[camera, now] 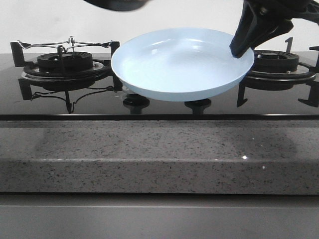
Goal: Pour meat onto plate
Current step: 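Tilt the pan over the plate with the left gripper, pouring the meat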
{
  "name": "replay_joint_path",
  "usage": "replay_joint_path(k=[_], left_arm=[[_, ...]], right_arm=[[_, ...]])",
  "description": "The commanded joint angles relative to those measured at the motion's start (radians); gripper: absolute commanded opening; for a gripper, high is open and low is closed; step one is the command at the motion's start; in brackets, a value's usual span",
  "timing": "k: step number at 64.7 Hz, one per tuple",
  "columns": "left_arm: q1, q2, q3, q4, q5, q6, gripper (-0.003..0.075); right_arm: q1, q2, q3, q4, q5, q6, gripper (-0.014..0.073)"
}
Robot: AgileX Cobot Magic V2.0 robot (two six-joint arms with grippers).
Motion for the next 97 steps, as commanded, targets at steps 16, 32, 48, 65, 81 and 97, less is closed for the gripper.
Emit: replay_joint_path(k=[16, 32, 48, 65, 81, 97], left_arm=[[-0.21, -0.042, -0.023, 0.019, -0.228, 0.08, -0.002], [-0.321, -0.044, -0.023, 0.019, -0.3, 0.266, -0.002], [-0.387, -0.059, -0.025, 0.019, -0.348, 0.497, -0.002], [-0.402, -0.094, -0.026, 0.016, -0.351, 0.639, -0.002], [-0.402, -0.111, -0.026, 0.006, -0.343, 0.724, -0.002], [-0.402, -0.111, -0.026, -0.006, -0.317, 0.808, -0.002]], right_arm=[[-0.003, -0.032, -0.029, 0.019, -0.051, -0.007, -0.006], [-0.003, -0.032, -0.029, 0.019, -0.051, -0.007, -0.006], [-0.003, -0.032, -0.029, 0.019, -0.051, -0.007, -0.006], [-0.003, -0.032, -0.029, 0.019, -0.051, -0.007, -0.006], [-0.003, -0.032, -0.029, 0.019, -0.051, -0.007, -0.006], [-0.003, -0.032, -0.029, 0.019, -0.051, -0.007, -0.006]])
